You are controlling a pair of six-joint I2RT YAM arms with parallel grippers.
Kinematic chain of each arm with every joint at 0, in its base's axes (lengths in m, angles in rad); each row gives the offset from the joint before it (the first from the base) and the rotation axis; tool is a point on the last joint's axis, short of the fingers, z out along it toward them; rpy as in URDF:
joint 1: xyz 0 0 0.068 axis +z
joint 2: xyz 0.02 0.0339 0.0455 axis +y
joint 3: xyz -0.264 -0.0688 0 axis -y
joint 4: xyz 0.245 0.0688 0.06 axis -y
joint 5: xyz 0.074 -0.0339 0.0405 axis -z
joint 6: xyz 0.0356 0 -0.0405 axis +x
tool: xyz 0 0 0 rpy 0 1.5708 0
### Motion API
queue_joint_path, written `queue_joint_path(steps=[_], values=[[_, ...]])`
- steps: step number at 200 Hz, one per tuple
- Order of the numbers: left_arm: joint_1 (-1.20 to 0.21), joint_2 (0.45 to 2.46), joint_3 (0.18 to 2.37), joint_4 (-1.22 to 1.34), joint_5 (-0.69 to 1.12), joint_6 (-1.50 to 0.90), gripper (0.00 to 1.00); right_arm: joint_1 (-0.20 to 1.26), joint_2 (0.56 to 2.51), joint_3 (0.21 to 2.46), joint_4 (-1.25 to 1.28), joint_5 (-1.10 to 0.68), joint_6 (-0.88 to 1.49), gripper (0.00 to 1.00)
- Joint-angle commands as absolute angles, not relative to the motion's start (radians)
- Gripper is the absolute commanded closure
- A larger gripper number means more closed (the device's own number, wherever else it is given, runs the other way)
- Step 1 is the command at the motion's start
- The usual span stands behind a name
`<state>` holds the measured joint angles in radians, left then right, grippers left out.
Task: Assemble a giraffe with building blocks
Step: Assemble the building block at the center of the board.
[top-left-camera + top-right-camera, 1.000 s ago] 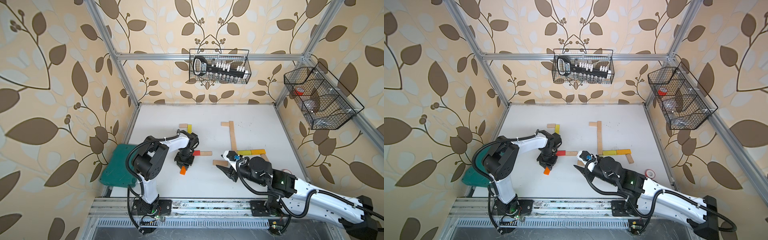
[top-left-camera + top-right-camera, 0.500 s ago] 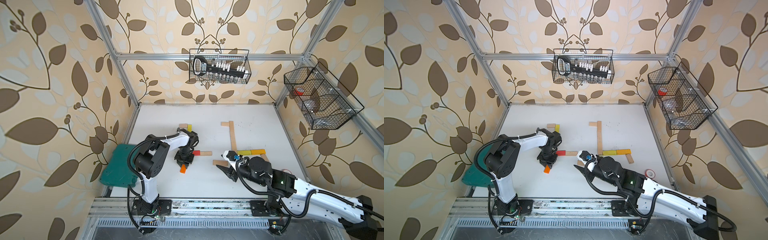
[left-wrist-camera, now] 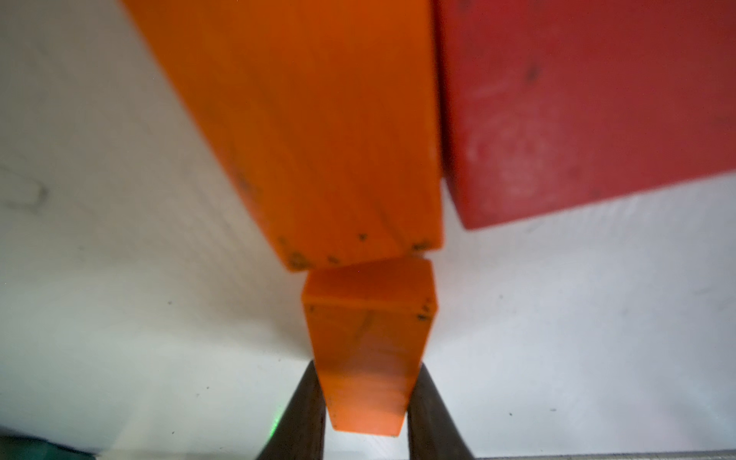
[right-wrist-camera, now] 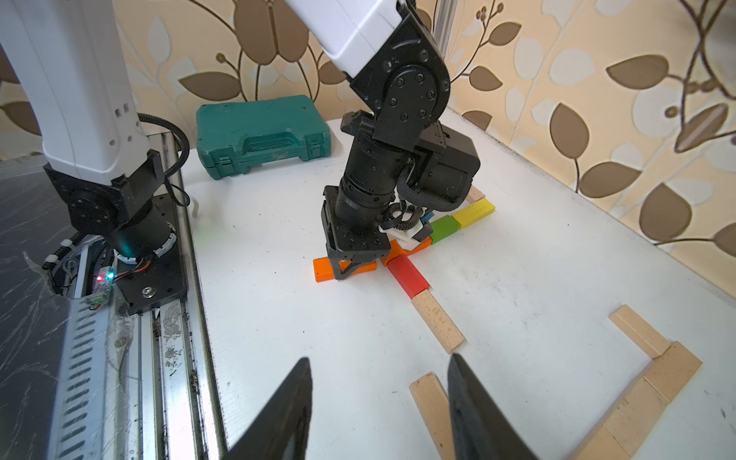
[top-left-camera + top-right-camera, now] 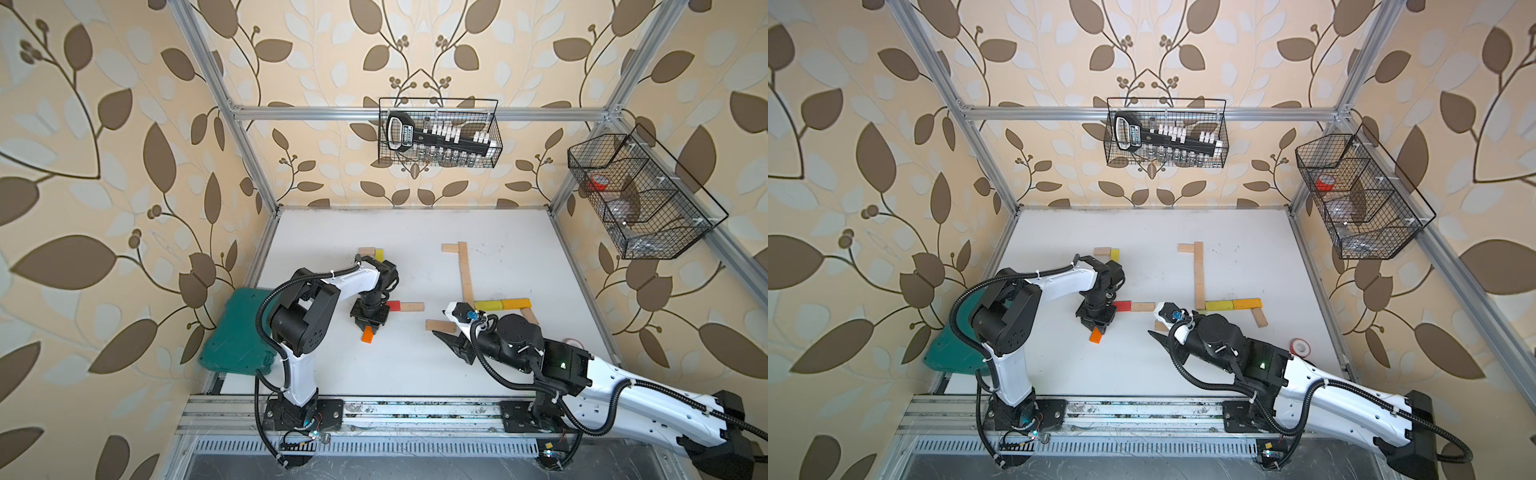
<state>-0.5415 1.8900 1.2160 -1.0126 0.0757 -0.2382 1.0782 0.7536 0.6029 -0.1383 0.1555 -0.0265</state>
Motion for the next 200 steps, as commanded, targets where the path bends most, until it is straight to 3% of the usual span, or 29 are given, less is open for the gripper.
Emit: queue_joint_path(steps=[1, 200], values=[[-0.528, 1.901, 1.244, -1.014, 0.056, -0.241, 0.83, 1.084, 0.749, 0.586, -0.142, 0.173, -0.029, 0.48], [-0.526, 1.911, 1.259, -1.014, 0.074, -0.241, 0.66, 1.085, 0.738, 0.574, -0.139, 0.186, -0.028, 0.47]])
